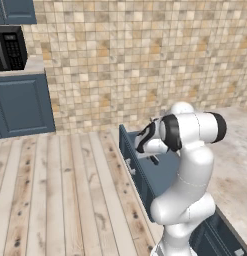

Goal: Pick up the metallic utensils from the counter and place them in the open drawer. Make sure not to pick up any wooden utensils.

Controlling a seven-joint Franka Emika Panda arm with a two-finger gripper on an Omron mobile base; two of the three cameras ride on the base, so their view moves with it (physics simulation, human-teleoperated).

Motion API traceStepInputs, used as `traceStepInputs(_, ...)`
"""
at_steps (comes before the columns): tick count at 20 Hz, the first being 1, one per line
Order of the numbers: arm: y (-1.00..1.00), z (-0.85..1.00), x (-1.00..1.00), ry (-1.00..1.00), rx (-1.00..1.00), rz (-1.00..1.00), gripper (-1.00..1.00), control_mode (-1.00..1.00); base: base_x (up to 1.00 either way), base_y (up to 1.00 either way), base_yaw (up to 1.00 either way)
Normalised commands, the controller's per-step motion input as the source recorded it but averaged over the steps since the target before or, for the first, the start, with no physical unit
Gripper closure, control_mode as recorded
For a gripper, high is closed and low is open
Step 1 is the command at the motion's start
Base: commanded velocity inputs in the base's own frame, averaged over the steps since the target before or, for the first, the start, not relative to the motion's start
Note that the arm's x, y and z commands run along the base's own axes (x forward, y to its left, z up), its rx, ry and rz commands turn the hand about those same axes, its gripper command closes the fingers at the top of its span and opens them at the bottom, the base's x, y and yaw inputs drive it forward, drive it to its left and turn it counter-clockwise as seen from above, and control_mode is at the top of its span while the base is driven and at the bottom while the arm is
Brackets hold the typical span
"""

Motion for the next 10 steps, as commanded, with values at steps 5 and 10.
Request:
traceStepInputs(5, 0.0, -0.36, 0.19, 0.08, 0.01, 0.0, 1.0, -1.0, 0.0, 0.0, 0.0)
traceStepInputs(10, 0.14, -0.57, 0.14, 0.09, 0.0, 0.0, 1.0, -1.0, 0.0, 0.0, 0.0)
